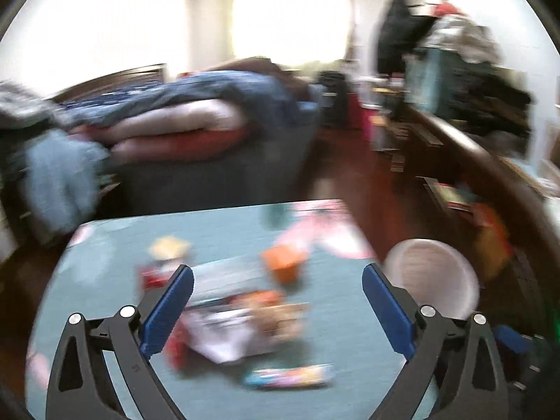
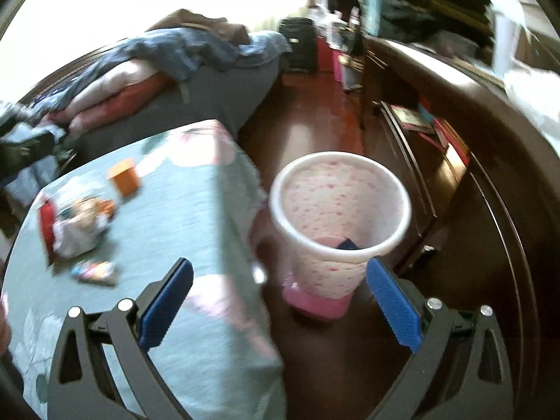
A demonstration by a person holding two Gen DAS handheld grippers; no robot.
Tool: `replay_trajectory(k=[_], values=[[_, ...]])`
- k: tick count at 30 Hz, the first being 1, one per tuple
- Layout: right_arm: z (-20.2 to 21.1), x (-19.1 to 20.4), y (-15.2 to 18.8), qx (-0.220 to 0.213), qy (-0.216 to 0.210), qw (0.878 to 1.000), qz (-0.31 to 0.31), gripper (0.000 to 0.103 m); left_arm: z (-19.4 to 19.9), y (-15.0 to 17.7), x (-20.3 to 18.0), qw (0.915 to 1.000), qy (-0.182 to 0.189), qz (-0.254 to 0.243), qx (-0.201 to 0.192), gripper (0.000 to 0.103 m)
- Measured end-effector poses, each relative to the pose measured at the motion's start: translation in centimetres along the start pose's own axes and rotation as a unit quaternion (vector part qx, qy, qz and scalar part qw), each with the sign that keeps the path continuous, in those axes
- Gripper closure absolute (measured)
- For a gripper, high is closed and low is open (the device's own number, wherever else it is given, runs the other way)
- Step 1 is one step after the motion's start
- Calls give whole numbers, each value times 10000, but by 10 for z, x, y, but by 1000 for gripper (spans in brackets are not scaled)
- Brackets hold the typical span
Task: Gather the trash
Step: 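Grasp the red snack bag with the left tool while the right tool grasps the brown paper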
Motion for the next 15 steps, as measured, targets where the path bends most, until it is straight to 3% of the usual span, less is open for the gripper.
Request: replay_trajectory(k=[5,9,13,15], values=[[17,55,3,-56,-284,9985,473,4,-20,26,54,9958,-827,270,292,5],[21,88,6,-88,-327,9960,826,4,-45,48,80,9906,-1169,430,558,6],[21,111,5,-106,-369,9935,1069,4,-66,63,101,9858,-1296,685,821,28],[19,119,6,-98,-394,9930,1109,4,-69,68,107,9850,-1228,848,865,30]])
Point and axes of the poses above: each gripper's, at about its wrist camera, not at the fingertips, and z roughly against the way its jaws point, x to its left, y to its underside, the point moved 7 cm from there along -z, roughly the way its jaws point, and after that the axes turned 1 degree about -x, right-handed, at the moved point
